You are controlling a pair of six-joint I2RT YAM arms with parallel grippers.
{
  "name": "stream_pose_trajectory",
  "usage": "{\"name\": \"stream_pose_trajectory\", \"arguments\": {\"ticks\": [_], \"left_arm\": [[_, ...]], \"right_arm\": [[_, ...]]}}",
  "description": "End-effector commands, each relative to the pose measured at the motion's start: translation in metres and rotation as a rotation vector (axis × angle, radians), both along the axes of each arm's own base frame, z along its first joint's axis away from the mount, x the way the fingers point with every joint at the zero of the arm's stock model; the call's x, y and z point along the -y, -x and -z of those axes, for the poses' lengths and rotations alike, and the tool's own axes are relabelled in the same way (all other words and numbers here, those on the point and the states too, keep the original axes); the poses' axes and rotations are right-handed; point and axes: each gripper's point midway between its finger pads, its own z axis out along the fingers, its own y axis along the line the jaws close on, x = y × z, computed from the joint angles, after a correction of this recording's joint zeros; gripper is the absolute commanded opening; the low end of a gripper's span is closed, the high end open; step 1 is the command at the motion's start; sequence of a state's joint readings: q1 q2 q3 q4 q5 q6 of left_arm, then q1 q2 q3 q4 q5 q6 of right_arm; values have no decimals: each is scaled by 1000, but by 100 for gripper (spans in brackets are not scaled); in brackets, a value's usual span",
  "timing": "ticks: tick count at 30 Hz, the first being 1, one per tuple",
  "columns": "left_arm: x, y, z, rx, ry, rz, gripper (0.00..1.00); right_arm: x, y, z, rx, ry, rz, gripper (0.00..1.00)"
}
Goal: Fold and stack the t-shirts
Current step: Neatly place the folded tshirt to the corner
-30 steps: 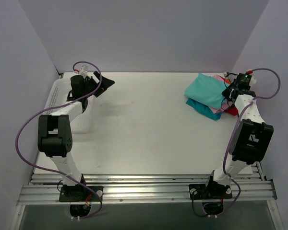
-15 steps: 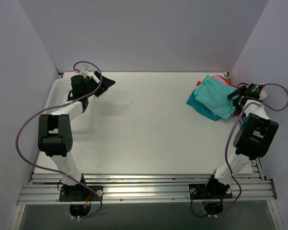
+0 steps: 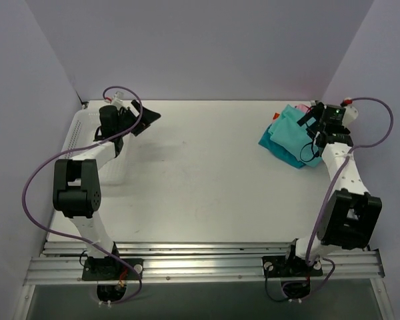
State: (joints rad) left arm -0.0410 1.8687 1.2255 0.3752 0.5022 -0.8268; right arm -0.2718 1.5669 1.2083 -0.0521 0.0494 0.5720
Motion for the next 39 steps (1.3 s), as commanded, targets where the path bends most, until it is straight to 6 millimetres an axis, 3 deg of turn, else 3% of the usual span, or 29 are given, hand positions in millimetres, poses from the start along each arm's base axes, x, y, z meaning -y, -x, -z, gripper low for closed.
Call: {"name": "stream_pose_trajectory", "arguments": {"ticks": [1, 3, 9, 15, 27, 39], "left_arm": [[7, -1, -22, 86, -7, 24, 92], [9, -1, -23, 84, -10, 28, 92], [14, 2, -28, 92, -34, 26, 92], [18, 5, -32, 96, -63, 25, 92], [17, 9, -38, 110, -96, 9, 92], [16, 9, -39, 112, -101, 6, 92]], "right_arm": [[-23, 28, -65, 129, 100, 10, 100], [-50, 38, -82, 168, 112, -42, 100], [-96, 60, -72, 105, 161, -106, 100], [-107, 66, -45, 29, 199, -109, 100], [-129, 66, -45, 7, 263, -118, 100], [-135, 66, -42, -16, 298, -118, 100]]}}
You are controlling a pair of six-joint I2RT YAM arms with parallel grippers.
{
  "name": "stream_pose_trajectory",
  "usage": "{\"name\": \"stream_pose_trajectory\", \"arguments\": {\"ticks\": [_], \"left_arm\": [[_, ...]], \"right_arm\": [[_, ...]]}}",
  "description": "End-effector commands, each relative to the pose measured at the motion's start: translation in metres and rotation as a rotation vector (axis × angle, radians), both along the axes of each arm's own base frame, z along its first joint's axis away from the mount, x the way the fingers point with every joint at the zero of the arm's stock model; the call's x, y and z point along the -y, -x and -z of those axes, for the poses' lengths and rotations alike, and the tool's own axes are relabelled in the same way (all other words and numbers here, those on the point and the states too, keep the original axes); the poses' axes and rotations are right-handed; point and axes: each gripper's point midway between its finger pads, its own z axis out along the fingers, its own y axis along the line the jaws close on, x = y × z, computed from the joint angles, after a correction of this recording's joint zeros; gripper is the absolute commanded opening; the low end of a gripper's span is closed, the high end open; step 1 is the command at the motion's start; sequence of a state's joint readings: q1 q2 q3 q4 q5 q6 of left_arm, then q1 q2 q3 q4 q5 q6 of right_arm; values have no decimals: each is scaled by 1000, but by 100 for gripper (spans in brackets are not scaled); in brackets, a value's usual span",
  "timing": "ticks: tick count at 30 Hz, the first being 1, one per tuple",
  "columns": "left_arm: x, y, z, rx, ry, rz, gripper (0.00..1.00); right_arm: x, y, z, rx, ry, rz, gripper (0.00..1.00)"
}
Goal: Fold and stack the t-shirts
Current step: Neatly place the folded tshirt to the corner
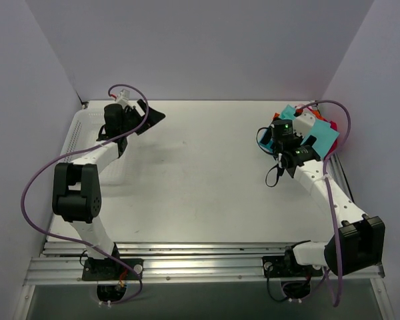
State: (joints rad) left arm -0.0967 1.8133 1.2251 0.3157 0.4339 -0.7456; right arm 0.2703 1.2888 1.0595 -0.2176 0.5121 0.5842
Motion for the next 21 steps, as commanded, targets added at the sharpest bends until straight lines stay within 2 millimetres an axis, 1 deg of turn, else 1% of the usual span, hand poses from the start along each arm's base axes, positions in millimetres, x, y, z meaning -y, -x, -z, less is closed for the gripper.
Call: {"name": "stream_pose_trajectory", "arguments": {"ticks": [1, 11, 21], "left_arm": [[-1, 0, -28, 74, -15, -2, 92], [-1, -1, -26, 72, -18, -2, 92], [-1, 0, -27, 76, -19, -1, 92]], "right_arm": [[4, -1, -14, 23, 25, 43, 100], [1, -3, -9, 5, 36, 41, 100], [3, -2, -10, 8, 53, 61, 99]]}}
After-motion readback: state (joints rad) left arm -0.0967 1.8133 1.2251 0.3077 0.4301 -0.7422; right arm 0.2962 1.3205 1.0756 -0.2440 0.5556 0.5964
